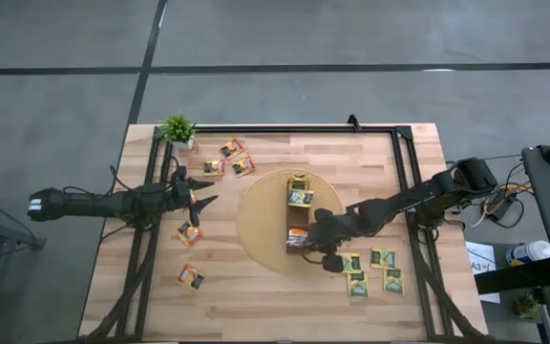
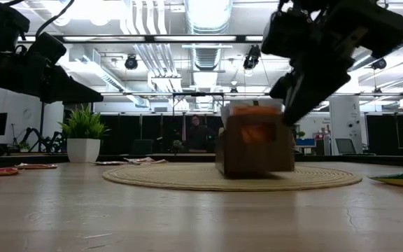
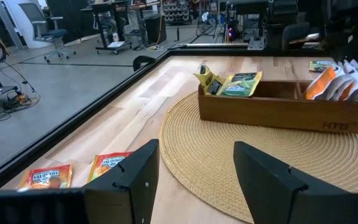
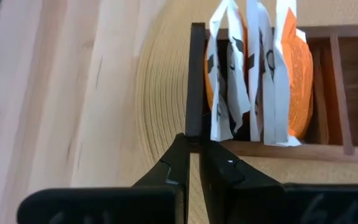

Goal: Pick & Place Tea
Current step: Adjust the wooden organizer on the mat, then put the yellow tea bag into the top section of the wooden organizer

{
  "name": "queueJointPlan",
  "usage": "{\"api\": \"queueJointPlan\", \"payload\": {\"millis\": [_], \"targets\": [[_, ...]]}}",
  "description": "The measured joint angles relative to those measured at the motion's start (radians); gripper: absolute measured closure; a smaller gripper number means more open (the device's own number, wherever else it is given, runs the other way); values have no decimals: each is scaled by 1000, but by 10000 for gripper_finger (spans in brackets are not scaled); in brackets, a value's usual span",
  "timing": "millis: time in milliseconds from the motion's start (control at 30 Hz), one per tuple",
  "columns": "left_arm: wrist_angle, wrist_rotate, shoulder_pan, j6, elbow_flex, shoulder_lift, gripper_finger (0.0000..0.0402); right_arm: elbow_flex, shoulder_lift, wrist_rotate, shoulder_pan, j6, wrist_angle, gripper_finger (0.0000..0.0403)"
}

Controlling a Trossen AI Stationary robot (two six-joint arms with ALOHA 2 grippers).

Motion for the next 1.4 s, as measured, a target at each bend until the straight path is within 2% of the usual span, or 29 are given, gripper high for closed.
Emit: {"api": "queueJointPlan", "payload": {"millis": [233, 400, 600, 767, 867, 967, 1033, 1100, 1167, 1267, 1400], "targets": [[0, 0, 0, 0, 0, 0, 199, -22, 0, -6, -2, -10, 0, 374], [0, 0, 0, 0, 0, 1, 199, -18, -1, -28, -3, -27, -5, 333], [0, 0, -1, 0, 0, 1, 199, 24, -11, -125, -3, -19, -29, 271], [0, 0, 0, 0, 0, 1, 199, 91, -59, -131, -8, 1, -167, 228], [0, 0, 0, 0, 0, 1, 199, 139, -96, -42, -21, 33, -306, 211], [0, 0, 0, 0, 0, 2, 199, 165, -135, 145, -48, 164, -396, 205], [0, 0, 0, 0, 0, 2, 199, 168, -152, 217, -96, 300, -427, 205], [0, 0, 0, 0, 0, 3, 199, 151, -162, 203, -154, 443, -429, 207], [0, 0, 0, 0, 0, 3, 199, 122, -164, 141, -202, 550, -436, 209], [0, 0, 0, 0, 0, 3, 199, 79, -154, 93, -239, 650, -401, 211], [0, 0, 0, 0, 0, 3, 199, 41, -145, 94, -269, 742, -299, 211]]}}
